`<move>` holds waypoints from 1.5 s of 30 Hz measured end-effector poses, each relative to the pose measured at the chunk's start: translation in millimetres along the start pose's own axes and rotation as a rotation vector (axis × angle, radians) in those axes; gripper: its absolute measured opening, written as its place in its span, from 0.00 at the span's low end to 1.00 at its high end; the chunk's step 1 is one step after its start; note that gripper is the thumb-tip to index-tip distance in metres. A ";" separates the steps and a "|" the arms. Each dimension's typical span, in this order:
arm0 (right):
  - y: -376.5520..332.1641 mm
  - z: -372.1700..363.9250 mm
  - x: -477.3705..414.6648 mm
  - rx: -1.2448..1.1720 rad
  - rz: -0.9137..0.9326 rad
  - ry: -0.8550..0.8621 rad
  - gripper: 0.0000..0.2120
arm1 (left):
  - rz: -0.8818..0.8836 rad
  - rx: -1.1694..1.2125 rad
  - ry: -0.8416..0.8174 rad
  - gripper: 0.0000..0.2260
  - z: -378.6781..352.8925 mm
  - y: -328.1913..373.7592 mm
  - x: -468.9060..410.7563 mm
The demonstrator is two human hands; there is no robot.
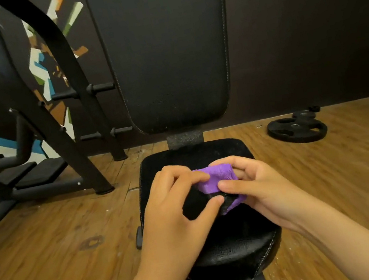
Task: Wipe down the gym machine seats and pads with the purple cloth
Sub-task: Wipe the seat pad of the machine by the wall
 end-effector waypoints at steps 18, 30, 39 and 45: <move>-6.3 -13.8 7.5 0.275 0.151 0.222 0.16 | 0.538 0.551 -0.349 0.08 -13.1 -50.3 4.6; -33.8 71.9 -50.1 0.615 -0.055 0.424 0.05 | 0.641 0.016 -0.087 0.15 -2.0 -105.4 24.4; -34.9 115.4 -152.7 1.244 -0.151 0.400 0.13 | 0.658 -0.008 0.032 0.11 -9.6 -115.0 38.5; -16.7 84.4 -164.6 1.420 -0.064 0.173 0.13 | 0.671 0.034 0.061 0.11 -9.5 -115.9 39.0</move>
Point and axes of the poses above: each hand's wrist, its own x-axis away from the middle knuckle, its own z-axis out of the back of the hand, y = z × x, the point moved 8 cm from there along -x, towards the middle knuckle, and after that the axes turned 6 degrees about y, right-handed, at the moved point
